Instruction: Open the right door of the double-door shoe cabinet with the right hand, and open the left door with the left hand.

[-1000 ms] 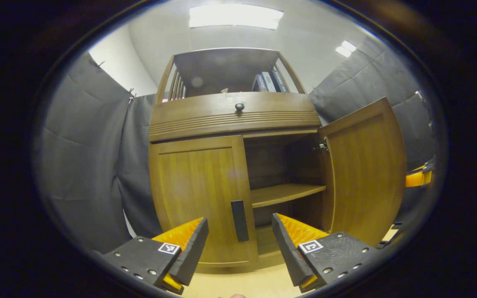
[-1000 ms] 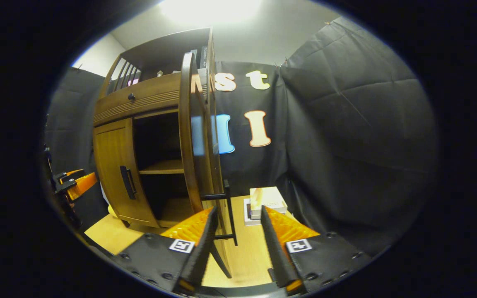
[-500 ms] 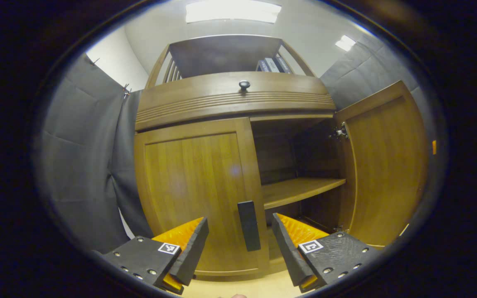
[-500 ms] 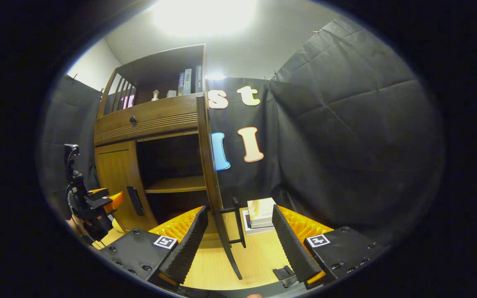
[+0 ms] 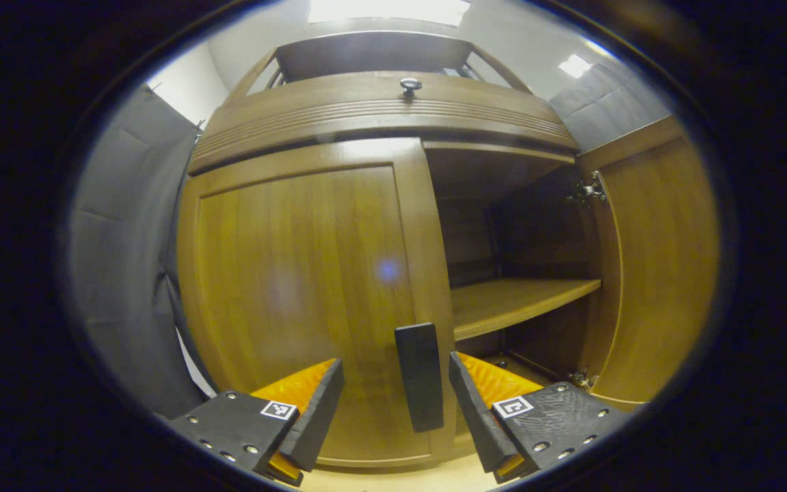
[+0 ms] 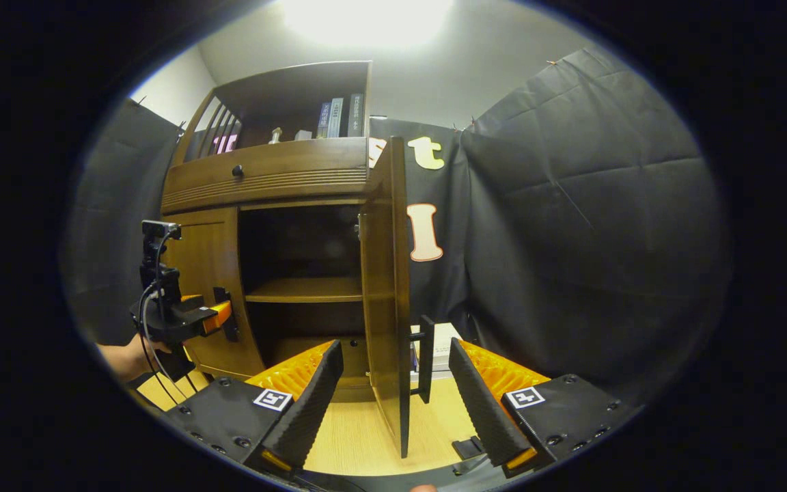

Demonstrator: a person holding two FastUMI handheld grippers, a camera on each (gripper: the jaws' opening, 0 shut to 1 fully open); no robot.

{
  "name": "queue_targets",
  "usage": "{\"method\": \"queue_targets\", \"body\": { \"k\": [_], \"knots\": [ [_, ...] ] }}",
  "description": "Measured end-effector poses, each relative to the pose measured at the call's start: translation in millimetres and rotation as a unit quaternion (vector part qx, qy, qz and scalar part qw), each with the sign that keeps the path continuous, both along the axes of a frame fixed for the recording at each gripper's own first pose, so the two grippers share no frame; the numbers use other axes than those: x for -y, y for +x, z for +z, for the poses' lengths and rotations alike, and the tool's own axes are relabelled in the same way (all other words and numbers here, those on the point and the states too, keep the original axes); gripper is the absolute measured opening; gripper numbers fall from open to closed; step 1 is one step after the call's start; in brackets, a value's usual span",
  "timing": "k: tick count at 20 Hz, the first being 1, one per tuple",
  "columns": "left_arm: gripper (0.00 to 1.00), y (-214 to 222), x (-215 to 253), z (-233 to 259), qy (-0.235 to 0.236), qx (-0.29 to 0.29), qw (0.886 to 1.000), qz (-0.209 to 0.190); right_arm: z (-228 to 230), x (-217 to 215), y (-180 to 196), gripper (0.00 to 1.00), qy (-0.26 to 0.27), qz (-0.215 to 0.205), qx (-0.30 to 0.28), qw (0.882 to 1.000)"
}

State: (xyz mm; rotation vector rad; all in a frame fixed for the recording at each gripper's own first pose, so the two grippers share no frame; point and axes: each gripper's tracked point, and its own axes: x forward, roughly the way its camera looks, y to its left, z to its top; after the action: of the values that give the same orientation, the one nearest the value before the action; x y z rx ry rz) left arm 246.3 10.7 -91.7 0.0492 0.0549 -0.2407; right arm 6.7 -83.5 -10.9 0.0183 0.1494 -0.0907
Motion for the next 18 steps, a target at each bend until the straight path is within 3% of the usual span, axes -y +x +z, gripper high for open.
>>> {"method": "queue_targets", "body": {
  "k": [5,9,13,15,18],
  "knots": [
    [0.9,18,3,-11,-0.01,-0.01,1.0,0.001,-12,-18,11,0.98,-0.002,0.004,-0.014,1.0],
    [0.7,22,14,-16,-0.012,-0.008,1.0,-0.011,-19,-33,18,0.98,0.0,0.016,-0.019,1.0],
    [0.39,21,24,-19,-0.024,-0.011,0.999,-0.021,-19,-39,17,0.98,-0.003,0.026,-0.018,0.999],
    [0.29,20,25,-19,-0.03,-0.021,0.999,-0.012,-18,-40,16,0.98,0.001,0.031,-0.015,0.999],
    [0.23,14,21,-17,-0.047,-0.035,0.998,-0.011,-14,-41,11,0.98,0.003,0.038,-0.011,0.999]
  ]
}}
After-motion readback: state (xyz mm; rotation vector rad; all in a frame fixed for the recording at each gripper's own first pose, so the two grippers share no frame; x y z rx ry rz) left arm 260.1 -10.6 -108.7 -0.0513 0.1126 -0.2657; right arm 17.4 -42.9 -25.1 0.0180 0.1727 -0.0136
